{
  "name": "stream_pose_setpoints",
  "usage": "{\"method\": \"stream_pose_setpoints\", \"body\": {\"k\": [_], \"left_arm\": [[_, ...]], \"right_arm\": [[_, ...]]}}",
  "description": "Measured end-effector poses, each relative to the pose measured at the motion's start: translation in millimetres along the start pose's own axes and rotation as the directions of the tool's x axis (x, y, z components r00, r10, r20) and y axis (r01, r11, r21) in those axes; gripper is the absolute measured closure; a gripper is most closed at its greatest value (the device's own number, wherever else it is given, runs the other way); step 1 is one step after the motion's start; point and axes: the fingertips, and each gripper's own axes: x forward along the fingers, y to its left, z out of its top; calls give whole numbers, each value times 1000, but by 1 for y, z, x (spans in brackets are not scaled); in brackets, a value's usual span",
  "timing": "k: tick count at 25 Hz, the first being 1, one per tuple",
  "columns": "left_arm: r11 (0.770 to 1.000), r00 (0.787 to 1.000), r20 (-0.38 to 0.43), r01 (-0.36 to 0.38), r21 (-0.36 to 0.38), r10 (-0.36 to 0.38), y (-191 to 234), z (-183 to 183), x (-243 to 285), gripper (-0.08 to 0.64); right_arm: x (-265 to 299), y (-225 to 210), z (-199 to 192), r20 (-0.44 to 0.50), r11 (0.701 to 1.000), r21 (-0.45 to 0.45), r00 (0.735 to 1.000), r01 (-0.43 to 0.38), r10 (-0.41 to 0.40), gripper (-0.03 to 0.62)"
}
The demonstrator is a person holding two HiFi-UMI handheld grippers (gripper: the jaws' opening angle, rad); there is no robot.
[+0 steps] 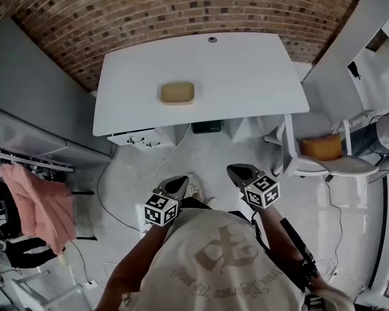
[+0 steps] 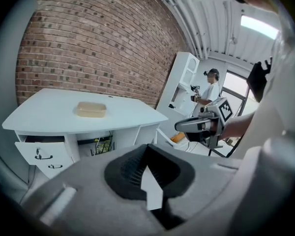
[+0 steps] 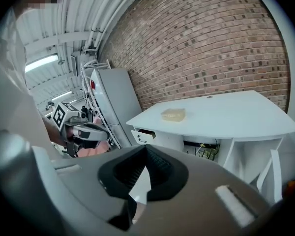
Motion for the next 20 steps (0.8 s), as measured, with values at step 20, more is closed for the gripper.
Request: {"method": "stream_pose_setpoints", "body": {"k": [20], "left_arm": [[999,999,-29,34,39,-33,44,15,-8,557]], "right_arm": [[40,4,25,46,997,67,998,32,-35,583]]}}
